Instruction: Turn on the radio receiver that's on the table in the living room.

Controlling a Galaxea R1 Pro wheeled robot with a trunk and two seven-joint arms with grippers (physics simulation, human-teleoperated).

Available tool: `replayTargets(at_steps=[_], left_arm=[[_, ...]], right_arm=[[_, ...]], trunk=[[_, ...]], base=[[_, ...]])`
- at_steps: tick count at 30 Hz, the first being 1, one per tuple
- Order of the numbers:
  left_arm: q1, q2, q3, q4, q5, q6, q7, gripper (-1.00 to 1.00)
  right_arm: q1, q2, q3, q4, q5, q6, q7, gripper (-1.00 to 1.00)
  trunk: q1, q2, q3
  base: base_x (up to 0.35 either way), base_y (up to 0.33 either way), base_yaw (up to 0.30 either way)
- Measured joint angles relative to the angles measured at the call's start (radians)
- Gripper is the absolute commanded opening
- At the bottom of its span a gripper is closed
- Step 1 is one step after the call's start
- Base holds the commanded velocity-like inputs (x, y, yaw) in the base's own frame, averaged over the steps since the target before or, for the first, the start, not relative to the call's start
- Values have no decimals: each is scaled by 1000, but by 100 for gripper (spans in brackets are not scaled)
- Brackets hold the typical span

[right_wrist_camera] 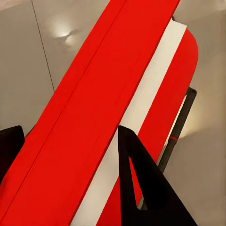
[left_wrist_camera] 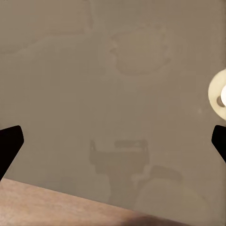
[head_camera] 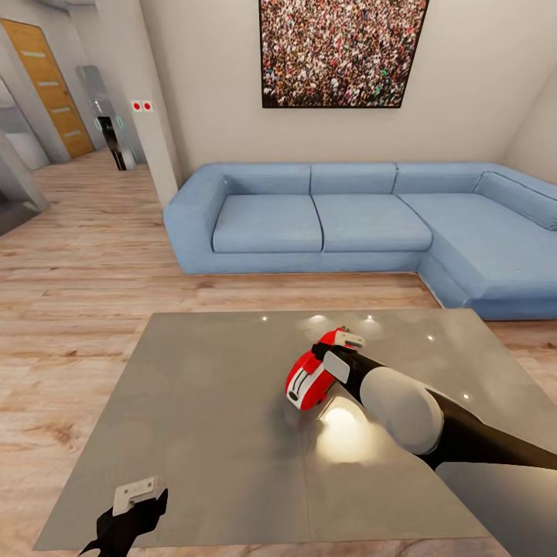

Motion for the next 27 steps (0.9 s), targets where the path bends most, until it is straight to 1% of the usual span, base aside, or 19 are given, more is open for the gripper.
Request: replayTargets(at_steps=[6, 11, 14, 15, 16, 20, 27], left_arm=[[0, 1, 0, 0, -1, -5, -5, 100], [0, 3, 0, 0, -5, -61, -6, 100], [0, 1, 0, 1, -6, -72, -6, 100], [0, 1, 0, 1, -6, -74, -6, 100], [0, 3, 0, 6, -6, -75, -6, 100], [0, 5, 0, 31, -5, -78, -6, 100], [0, 7, 0, 38, -5, -79, -6, 100]], right_arm=[[0, 0, 1, 0, 0, 1, 0, -100], [0, 0, 0, 0, 0, 1, 0, -100], [0, 0, 0, 0, 1, 1, 0, -100], [0, 0, 0, 1, -6, 2, 0, -100], [0, 0, -6, 1, -6, 1, 0, -100], [0, 0, -5, 1, -6, 1, 0, -100], [0, 0, -5, 1, -5, 1, 0, -100]], trunk=[[0, 0, 0], [0, 0, 0], [0, 0, 0], [-4, 7, 3], [-7, 14, 6], [-23, 42, 19], [-50, 91, 41]], base=[[0, 0, 0], [0, 0, 0], [0, 0, 0], [0, 0, 0], [0, 0, 0], [0, 0, 0], [0, 0, 0]])
